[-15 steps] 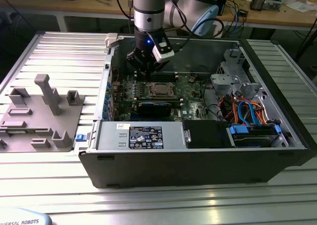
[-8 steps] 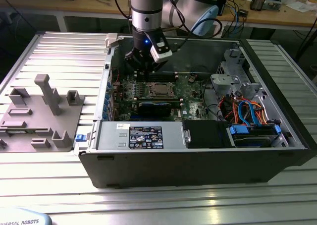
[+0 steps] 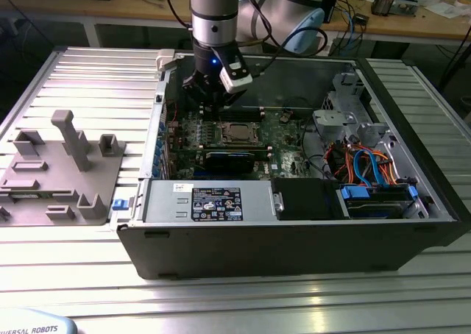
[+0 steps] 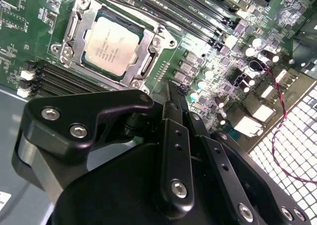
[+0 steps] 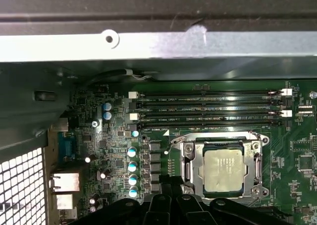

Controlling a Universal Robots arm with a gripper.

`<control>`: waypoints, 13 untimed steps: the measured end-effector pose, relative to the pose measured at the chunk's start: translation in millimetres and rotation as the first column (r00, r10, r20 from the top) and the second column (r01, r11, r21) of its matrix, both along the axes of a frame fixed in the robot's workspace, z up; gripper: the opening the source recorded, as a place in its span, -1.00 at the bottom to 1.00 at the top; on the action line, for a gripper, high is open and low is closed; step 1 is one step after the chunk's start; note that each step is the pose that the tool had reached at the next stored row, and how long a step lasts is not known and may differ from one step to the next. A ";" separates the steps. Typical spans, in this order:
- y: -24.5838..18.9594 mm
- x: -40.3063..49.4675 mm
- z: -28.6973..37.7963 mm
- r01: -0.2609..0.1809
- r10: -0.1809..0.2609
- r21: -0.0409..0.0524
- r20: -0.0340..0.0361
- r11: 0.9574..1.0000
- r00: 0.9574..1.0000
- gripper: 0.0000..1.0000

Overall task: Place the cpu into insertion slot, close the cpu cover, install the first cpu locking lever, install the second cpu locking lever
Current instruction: 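Install the first cpu locking lever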

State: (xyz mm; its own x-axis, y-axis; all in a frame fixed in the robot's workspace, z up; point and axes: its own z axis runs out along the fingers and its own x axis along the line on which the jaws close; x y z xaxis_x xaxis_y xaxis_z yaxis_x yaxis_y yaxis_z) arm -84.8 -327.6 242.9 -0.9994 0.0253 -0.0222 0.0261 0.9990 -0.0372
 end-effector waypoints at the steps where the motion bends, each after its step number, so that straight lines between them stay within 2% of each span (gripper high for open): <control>1: 0.0 -0.9 0.0 0.000 0.000 0.000 0.000 1.000 1.000 -0.79; 13: 0.0 -10.1 0.0 0.000 0.000 0.000 0.000 1.000 1.000 -0.79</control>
